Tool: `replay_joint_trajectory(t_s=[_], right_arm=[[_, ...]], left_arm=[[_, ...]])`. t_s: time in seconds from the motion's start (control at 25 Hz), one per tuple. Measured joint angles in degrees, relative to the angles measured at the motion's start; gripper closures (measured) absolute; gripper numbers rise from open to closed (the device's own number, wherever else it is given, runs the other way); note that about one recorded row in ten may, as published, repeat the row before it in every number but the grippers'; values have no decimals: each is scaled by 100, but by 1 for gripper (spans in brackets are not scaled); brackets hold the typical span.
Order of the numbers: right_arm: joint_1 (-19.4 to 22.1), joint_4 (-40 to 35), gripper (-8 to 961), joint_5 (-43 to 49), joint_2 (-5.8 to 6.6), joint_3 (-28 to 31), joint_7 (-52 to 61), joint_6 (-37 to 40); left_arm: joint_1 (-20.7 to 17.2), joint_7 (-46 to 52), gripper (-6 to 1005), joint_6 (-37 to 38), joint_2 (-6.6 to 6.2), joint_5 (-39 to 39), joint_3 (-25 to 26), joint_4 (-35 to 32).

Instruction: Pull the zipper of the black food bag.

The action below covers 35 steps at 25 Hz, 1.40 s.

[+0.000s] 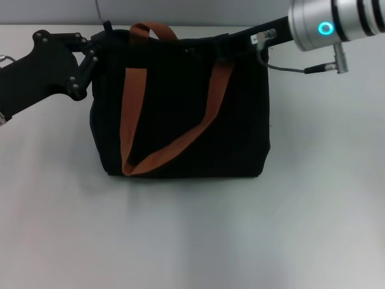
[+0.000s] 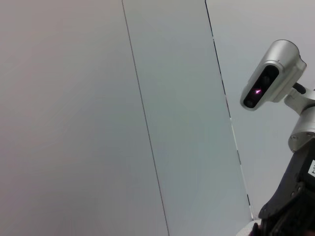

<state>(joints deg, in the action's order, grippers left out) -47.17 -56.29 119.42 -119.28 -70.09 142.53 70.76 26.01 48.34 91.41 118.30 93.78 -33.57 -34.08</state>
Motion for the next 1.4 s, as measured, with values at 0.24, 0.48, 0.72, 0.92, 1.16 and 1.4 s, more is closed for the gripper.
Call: replay_joint_trajectory(t_s=[0.24, 0.48, 0.72, 0.92, 1.16, 1.4], right_arm=[[511, -617, 954, 188, 5, 217, 139, 185], [799, -952, 954, 265, -4, 500, 147, 357], [974, -1004, 954, 135, -3, 717, 22, 473], [1178, -779, 927, -907, 10, 1017, -805, 602], [1322, 254, 798, -1921, 66, 1866, -2372, 1046], [1432, 1132, 645, -2337, 105, 2403, -4097, 2032]], left_arm=[[0, 0, 964, -12, 0, 0, 8, -1], [9, 0, 963, -58, -2, -7, 11, -3], [21, 0, 963, -70, 3, -12, -28, -3], [28, 4, 963, -26, 16, -12, -36, -4], [47, 125, 963, -23, 22, -11, -18, 3], [31, 136, 963, -52, 23, -9, 2, 53]])
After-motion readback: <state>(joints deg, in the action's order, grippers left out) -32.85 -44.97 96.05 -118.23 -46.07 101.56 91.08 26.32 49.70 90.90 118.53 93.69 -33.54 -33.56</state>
